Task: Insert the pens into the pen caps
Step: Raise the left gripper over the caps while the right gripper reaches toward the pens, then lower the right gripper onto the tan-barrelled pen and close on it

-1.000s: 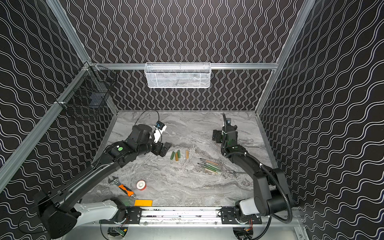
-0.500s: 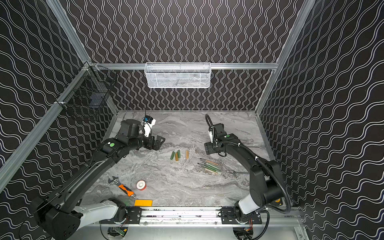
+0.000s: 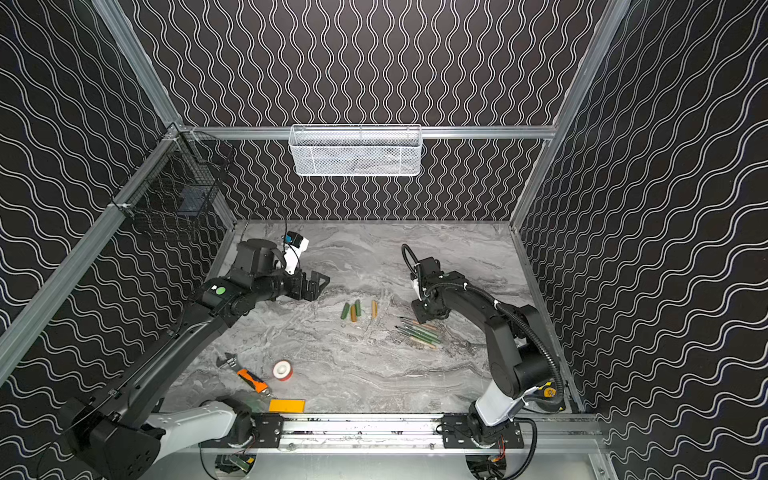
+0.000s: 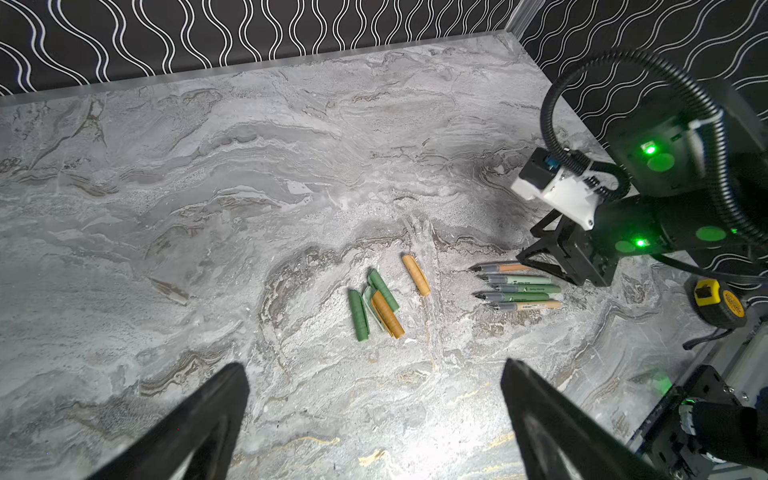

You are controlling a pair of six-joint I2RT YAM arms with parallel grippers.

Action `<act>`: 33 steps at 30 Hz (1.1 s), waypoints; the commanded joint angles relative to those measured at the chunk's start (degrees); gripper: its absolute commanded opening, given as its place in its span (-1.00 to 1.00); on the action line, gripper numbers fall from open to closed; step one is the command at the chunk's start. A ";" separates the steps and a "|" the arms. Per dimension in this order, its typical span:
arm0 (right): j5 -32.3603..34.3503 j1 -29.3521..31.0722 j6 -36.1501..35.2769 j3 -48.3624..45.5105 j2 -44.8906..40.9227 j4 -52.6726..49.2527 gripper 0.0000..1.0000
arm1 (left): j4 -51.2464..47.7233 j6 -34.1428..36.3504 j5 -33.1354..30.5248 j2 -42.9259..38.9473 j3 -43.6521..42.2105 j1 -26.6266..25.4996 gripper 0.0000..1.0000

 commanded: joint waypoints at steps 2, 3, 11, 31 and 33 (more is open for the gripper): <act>0.89 1.28 -4.23 -0.92 0.48 0.09 0.11 | 2.18 -0.64 1.38 -0.20 -0.13 0.52 0.97; 1.07 2.45 -4.44 -0.93 0.78 0.10 0.11 | 2.20 -0.60 1.47 -0.26 -0.16 0.65 0.97; 2.95 3.04 -3.89 -0.27 2.56 2.05 0.00 | 2.13 -0.74 1.73 -0.67 -0.15 1.09 0.97; 3.19 2.85 -4.32 0.30 5.06 2.85 -0.15 | 2.18 -0.48 1.50 -1.65 -0.42 1.26 0.97; 2.91 2.81 -4.35 0.27 5.02 2.78 -0.15 | 2.17 -0.48 1.47 -1.65 -0.50 1.27 0.97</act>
